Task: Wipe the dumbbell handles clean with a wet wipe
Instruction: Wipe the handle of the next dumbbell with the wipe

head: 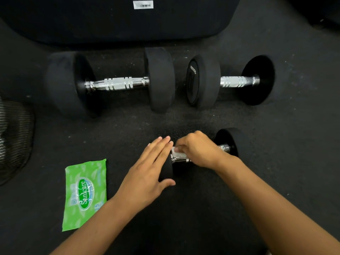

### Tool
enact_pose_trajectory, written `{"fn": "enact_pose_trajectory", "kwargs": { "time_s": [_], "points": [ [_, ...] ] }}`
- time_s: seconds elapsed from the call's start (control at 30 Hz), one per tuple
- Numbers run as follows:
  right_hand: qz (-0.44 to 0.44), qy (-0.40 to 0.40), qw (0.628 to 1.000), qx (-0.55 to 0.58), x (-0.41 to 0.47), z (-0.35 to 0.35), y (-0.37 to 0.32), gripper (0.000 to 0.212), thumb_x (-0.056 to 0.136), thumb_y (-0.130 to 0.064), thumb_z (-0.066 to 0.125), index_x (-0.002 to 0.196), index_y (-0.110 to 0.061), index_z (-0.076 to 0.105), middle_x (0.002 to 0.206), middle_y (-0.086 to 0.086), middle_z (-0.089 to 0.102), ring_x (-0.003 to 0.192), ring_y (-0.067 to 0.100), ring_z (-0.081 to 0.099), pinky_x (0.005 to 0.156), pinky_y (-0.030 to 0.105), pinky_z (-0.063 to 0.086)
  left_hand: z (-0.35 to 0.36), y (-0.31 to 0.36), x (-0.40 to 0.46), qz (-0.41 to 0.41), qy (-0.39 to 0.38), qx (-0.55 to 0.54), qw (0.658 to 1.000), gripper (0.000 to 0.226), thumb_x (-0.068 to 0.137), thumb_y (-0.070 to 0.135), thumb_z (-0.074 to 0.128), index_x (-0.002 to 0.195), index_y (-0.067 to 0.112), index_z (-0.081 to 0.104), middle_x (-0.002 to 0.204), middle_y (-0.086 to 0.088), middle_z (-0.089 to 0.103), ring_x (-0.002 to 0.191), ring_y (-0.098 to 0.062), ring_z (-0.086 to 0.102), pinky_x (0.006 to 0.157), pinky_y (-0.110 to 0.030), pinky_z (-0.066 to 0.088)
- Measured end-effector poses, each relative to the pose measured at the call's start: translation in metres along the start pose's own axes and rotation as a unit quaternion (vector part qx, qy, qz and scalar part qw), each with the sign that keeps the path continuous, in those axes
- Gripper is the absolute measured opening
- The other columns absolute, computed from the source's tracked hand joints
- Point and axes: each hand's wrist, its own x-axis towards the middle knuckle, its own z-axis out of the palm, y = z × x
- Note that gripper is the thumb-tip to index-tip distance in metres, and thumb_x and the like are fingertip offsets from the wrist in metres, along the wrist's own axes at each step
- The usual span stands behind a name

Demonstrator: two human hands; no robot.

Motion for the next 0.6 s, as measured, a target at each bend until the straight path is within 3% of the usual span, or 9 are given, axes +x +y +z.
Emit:
{"fn": "enact_pose_trajectory", "kwargs": {
  "time_s": [0.2,0.37,0.5,0.6],
  "points": [
    [-0.031,0.031,0.999,0.003,-0.010,0.000,0.009,0.016,0.090,-0.023,0.056,0.086,-0.017,0.071,0.076,0.006,0.069,0.075,0.021,0.062,0.071,0.036,0.048,-0.002,0.001,0.000,-0.003,-0.005,0.002,1.000,0.101,0.068,0.042,0.075,0.145,0.016,0.016,0.152,0.006,0.016,0.139,-0.006,0.005,0.110,-0.035,0.013],
    [-0.113,0.077,0.991,-0.006,-0.020,0.015,0.005,0.031,0.087,-0.031,0.046,0.082,-0.010,0.067,0.083,0.006,0.070,0.080,0.024,0.066,0.069,0.039,0.051,-0.004,0.000,0.003,-0.013,-0.011,-0.025,1.000,0.098,0.070,0.041,0.075,0.146,0.019,0.019,0.152,0.010,0.014,0.141,-0.005,0.005,0.114,-0.032,0.016],
    [-0.081,0.110,0.990,0.019,-0.021,0.013,0.019,0.030,0.087,-0.030,0.045,0.079,-0.010,0.066,0.074,0.002,0.066,0.070,0.020,0.063,0.064,0.039,0.051,-0.002,0.001,0.001,-0.013,-0.004,-0.029,0.999,0.097,0.069,0.039,0.076,0.146,0.016,0.022,0.153,0.009,0.016,0.141,-0.006,0.007,0.115,-0.033,0.017],
    [-0.145,0.150,0.978,-0.013,-0.031,0.024,0.017,0.022,0.085,-0.018,0.056,0.096,-0.005,0.071,0.095,0.011,0.071,0.090,0.026,0.067,0.081,0.040,0.054,-0.002,0.000,0.002,-0.013,0.000,-0.023,1.000,0.098,0.068,0.039,0.077,0.146,0.015,0.023,0.153,0.007,0.018,0.141,-0.007,0.009,0.114,-0.033,0.018]
  ]
}}
